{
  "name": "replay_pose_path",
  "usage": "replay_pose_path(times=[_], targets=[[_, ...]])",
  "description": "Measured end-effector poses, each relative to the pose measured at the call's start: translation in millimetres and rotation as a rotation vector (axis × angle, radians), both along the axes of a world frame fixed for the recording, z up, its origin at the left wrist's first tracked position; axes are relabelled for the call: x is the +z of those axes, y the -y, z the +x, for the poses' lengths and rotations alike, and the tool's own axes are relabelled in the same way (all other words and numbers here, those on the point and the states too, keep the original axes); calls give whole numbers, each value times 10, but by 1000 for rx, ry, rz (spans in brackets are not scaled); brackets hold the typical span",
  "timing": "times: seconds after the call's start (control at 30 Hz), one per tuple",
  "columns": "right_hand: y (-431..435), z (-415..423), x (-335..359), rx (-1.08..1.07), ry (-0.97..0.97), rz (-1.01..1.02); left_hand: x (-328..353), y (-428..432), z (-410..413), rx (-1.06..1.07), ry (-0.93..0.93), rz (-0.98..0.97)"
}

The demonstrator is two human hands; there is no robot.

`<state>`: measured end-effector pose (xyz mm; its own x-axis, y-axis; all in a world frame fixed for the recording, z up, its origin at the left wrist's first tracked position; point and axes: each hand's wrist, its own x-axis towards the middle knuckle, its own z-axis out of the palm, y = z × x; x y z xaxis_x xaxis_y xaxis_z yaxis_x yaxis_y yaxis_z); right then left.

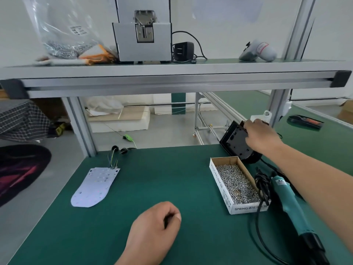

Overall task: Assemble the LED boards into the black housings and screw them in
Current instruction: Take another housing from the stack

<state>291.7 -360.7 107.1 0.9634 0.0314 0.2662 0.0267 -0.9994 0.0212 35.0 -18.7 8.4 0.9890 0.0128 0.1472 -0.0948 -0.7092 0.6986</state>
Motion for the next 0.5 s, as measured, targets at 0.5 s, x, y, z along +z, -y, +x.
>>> replay_pose_path(times=[0.5], targets=[[264, -280, -12, 17, 352, 115, 0, 8, -8, -1, 17, -29]])
